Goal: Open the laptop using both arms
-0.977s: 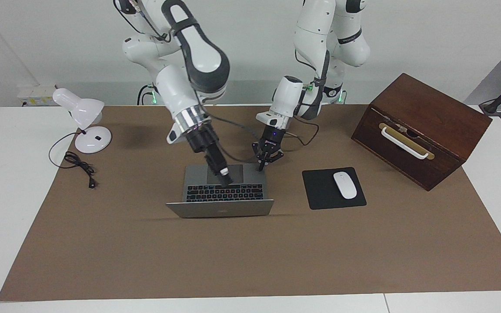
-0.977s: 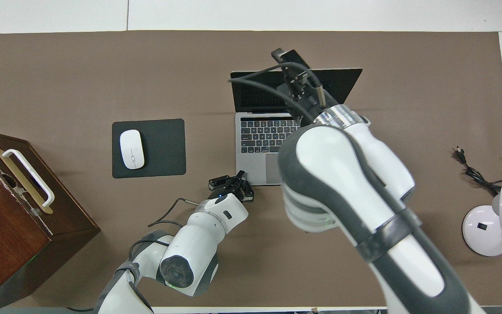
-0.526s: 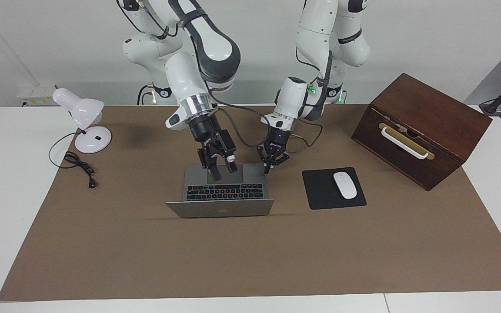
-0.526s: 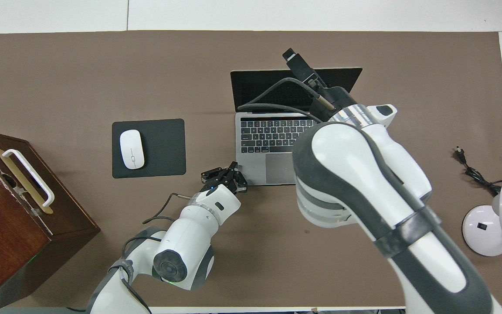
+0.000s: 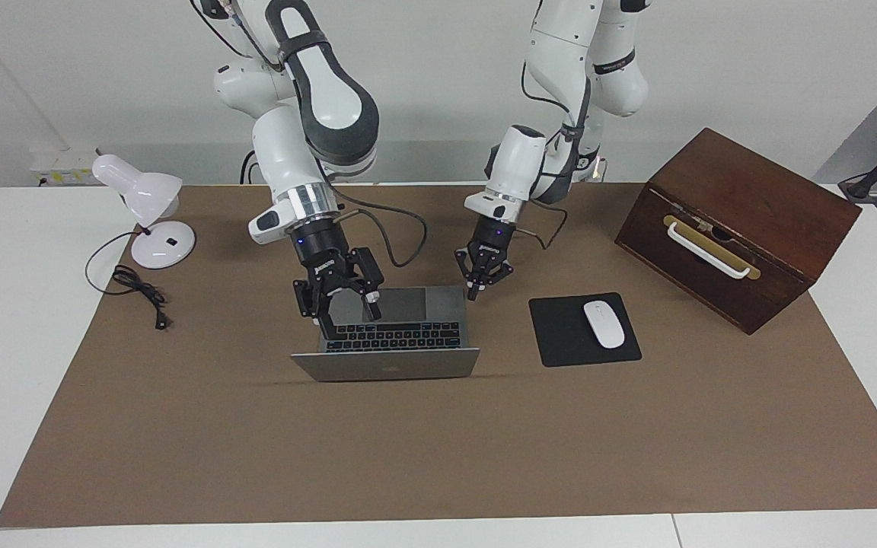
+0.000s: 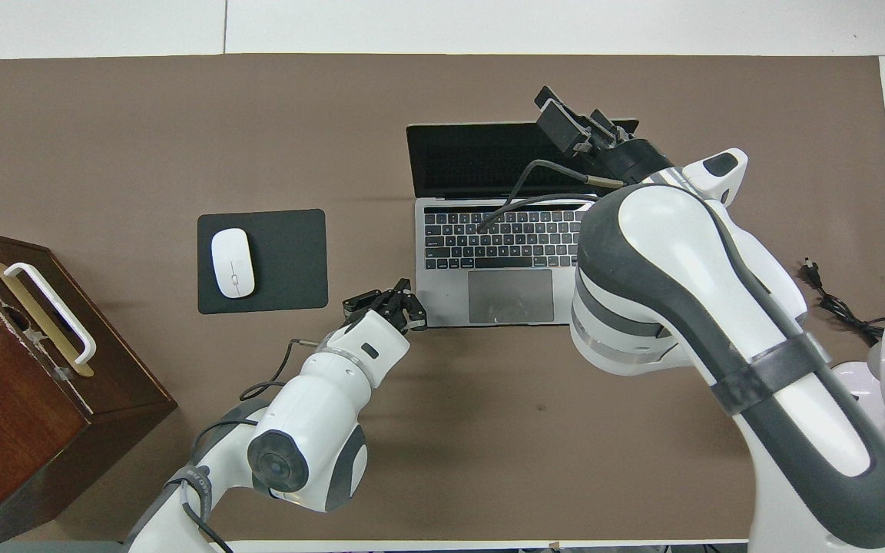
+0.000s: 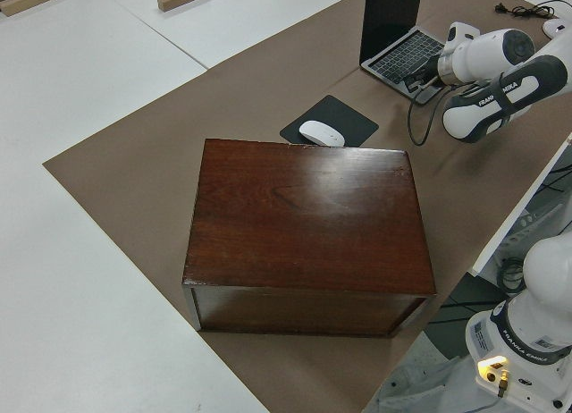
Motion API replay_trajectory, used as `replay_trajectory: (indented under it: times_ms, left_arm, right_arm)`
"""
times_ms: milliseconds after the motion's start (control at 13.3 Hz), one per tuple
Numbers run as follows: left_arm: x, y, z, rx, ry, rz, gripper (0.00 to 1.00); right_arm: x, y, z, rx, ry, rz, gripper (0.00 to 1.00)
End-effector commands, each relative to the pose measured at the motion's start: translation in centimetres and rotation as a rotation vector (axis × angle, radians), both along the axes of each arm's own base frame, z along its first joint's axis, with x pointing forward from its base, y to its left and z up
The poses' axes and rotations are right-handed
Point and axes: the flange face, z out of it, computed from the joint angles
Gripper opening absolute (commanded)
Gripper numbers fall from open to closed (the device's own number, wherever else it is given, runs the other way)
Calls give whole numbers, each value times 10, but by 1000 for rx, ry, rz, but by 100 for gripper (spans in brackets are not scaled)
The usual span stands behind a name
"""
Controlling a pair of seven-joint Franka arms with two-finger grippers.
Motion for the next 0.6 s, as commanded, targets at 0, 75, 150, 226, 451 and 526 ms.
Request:
replay_trajectory:
  times_ms: [0,75,150,226,451,526]
  left_arm:
    - [10,25,29,-26,66,22,0]
    - [15,31,35,-32,73,31,0]
    - [20,38,40,-33,84,34,0]
    - [29,47,47,-31,90,37,0]
    - [51,66,72,-26,135,13,0]
    - [62,78,84,-21,151,1,0]
  right_arm:
    - [-9,-6,-1,-20,2,28,100]
    - [-8,-7,0,-21,0,27,100]
    - [-8,-8,0,-23,-1,27,100]
    - [-6,-10,0,-34,-6,34,100]
    - [4,-22,5,-89,-37,85,100]
    - [6,-22,7,-114,-49,102,100]
